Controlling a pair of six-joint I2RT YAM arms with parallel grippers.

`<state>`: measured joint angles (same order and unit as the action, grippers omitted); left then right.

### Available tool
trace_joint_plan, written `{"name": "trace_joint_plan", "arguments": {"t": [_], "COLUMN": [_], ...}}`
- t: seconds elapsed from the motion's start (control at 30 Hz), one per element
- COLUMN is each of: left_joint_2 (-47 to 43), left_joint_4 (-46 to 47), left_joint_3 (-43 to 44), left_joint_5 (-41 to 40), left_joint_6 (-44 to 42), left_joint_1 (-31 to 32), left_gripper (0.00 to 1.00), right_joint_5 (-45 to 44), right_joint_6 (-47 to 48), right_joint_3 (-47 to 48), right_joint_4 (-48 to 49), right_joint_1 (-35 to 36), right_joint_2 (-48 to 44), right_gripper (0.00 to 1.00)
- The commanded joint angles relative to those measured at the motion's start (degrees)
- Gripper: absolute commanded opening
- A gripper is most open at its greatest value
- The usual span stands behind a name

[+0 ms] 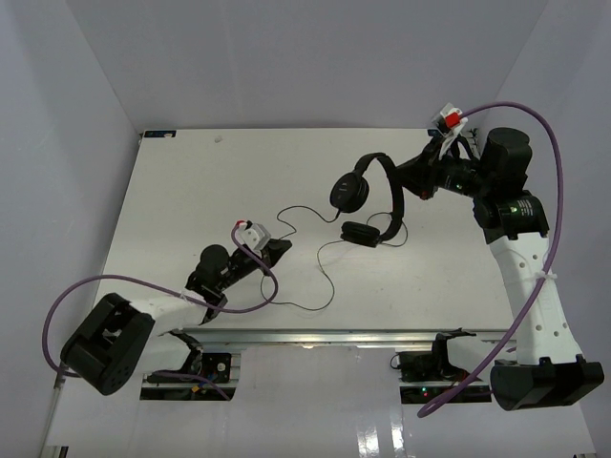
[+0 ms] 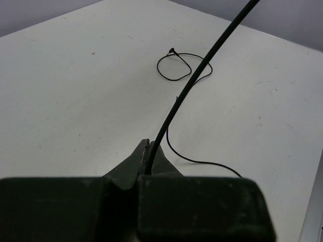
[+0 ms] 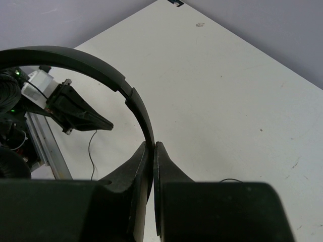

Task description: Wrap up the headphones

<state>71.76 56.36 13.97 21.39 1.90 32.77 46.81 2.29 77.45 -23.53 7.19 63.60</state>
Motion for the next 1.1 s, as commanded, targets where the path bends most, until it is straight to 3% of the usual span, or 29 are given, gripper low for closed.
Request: {"name": "trace_joint_plan", "arguments": {"t": [0.0, 0.13, 0.23, 0.33, 0.37, 0.47, 0.53, 0.77, 1.07], "left_joint_2": [-8.9, -14.6, -14.2, -9.8, -8.1, -7.1, -7.5, -7.4, -14.0], "left_joint_4": [-7.9, -24.2, -35.2, -45.7, -46.9, -48.7, -48.9, -56.2, -57.5], "left_joint_3": [2.6, 10.4, 14.9, 19.7, 20.9, 22.3, 23.6, 30.8, 40.7], "left_joint_5": [0.7, 1.6, 3.4, 5.5, 5.3, 0.6, -2.1, -13.6, 0.3], "left_joint_6": [0.3, -3.9, -9.9, -16.6, -17.3, -19.2, -19.0, -19.9, -17.8], "left_joint_1": [0.3, 0.3, 0.2, 0.0, -0.1, -0.9, -2.7, -8.0, -7.8], "left_gripper": [0.00, 0.00, 0.00, 0.00, 0.00, 0.00, 0.00, 0.00, 0.00], "right_joint_5": [-3.9, -8.1, -2.8, -7.2, -12.9, -24.6, -32.0, -45.8, -56.3], "right_joint_6": [4.7, 13.2, 20.7, 28.6, 30.4, 32.8, 34.2, 37.1, 28.1], "right_joint_3": [1.8, 1.9, 1.6, 1.5, 1.2, -0.4, -1.9, -9.6, -13.0], "right_joint_4": [-2.9, -9.2, -12.9, -16.1, -15.8, -14.9, -13.7, -9.9, -2.9], "right_joint_1": [-0.3, 0.0, 2.1, 11.8, 16.7, 22.3, 23.1, 23.2, 25.1], "right_joint_2": [-1.0, 2.4, 2.9, 1.3, 0.5, 0.3, 0.2, -0.7, 8.3], "right_gripper": [0.08, 0.08, 0.08, 0.08, 0.08, 0.08, 0.08, 0.08, 0.08]}}
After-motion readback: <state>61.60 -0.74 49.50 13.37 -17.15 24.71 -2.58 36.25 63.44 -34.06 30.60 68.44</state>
